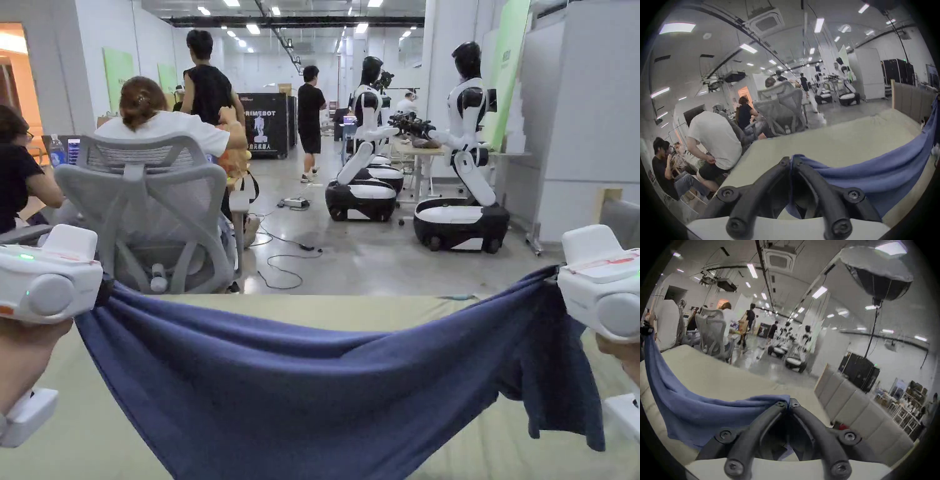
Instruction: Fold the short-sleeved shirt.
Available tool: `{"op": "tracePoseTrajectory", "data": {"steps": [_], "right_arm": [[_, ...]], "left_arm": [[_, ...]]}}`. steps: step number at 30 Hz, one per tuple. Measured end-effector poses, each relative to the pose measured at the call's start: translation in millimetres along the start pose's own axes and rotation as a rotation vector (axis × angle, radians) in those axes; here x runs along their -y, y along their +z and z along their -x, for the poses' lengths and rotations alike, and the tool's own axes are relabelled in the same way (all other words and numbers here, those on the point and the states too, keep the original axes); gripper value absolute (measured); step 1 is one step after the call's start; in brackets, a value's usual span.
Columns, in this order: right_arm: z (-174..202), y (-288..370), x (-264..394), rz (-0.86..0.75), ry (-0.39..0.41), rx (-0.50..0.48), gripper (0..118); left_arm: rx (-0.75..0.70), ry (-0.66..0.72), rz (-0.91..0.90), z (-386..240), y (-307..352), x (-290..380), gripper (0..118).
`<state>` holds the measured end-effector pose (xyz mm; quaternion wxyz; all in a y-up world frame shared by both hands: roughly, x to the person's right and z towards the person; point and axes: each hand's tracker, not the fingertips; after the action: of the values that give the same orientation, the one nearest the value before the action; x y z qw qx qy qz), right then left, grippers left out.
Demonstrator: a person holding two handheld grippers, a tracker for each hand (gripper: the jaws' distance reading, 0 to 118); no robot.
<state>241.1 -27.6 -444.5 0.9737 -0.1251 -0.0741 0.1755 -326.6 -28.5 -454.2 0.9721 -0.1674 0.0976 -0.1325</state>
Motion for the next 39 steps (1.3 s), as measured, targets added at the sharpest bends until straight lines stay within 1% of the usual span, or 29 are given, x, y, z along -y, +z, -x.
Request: {"op": "tracePoseTrajectory", "data": {"steps": [5, 8, 11, 14, 17, 20, 23, 25, 30, 32, 35, 37, 38, 39], "right_arm": [[-17.9, -6.5, -51.6, -0.065, -0.022, 0.063, 0], [-23.3, -13.0, -70.7, -0.097, -0.022, 0.117, 0], [-24.5, -22.9, -77.6, -0.099, -0.033, 0.120, 0], [-16.2, -38.5, -65.6, -0.079, -0.034, 0.118, 0], [-2.6, -61.3, -33.3, -0.017, -0.057, 0.089, 0], [11.5, -88.3, 9.6, 0.042, -0.068, 0.086, 0], [17.7, -103.1, 43.4, 0.135, -0.082, 0.053, 0], [16.3, -105.2, 60.3, 0.156, -0.076, 0.050, 0], [12.5, -70.3, 100.9, 0.215, -0.054, 0.034, 0], [15.3, -47.5, 121.9, 0.258, -0.043, 0.011, 0], [20.1, -13.3, 165.9, 0.338, -0.051, -0.065, 0], [35.2, 13.7, 199.3, 0.404, -0.010, -0.112, 0], [41.0, 22.6, 217.0, 0.437, 0.011, -0.137, 0], [48.8, 32.2, 235.5, 0.465, 0.012, -0.152, 0]], "left_arm": [[-0.062, 0.022, -0.056, 15.5, -13.3, -47.6, 0], [-0.060, 0.067, -0.078, 21.5, -22.8, -67.7, 0], [-0.063, 0.069, -0.085, 19.3, -34.3, -77.3, 0], [-0.048, 0.080, -0.066, 11.6, -50.2, -69.2, 0], [-0.030, 0.067, 0.011, -4.6, -73.6, -37.3, 0], [-0.018, 0.071, 0.068, -23.3, -93.0, 8.3, 0], [0.003, 0.077, 0.124, -32.1, -99.3, 40.0, 0], [0.023, 0.083, 0.147, -32.8, -93.5, 54.0, 0], [0.065, 0.088, 0.189, -31.0, -52.8, 84.3, 0], [0.111, 0.093, 0.252, -30.7, -33.7, 106.7, 0], [0.165, 0.089, 0.345, -32.3, -1.4, 154.2, 0], [0.186, 0.087, 0.418, -35.2, 16.8, 195.8, 0], [0.196, 0.105, 0.460, -36.4, 25.3, 214.9, 0], [0.198, 0.138, 0.488, -36.6, 31.9, 236.3, 0]]}}
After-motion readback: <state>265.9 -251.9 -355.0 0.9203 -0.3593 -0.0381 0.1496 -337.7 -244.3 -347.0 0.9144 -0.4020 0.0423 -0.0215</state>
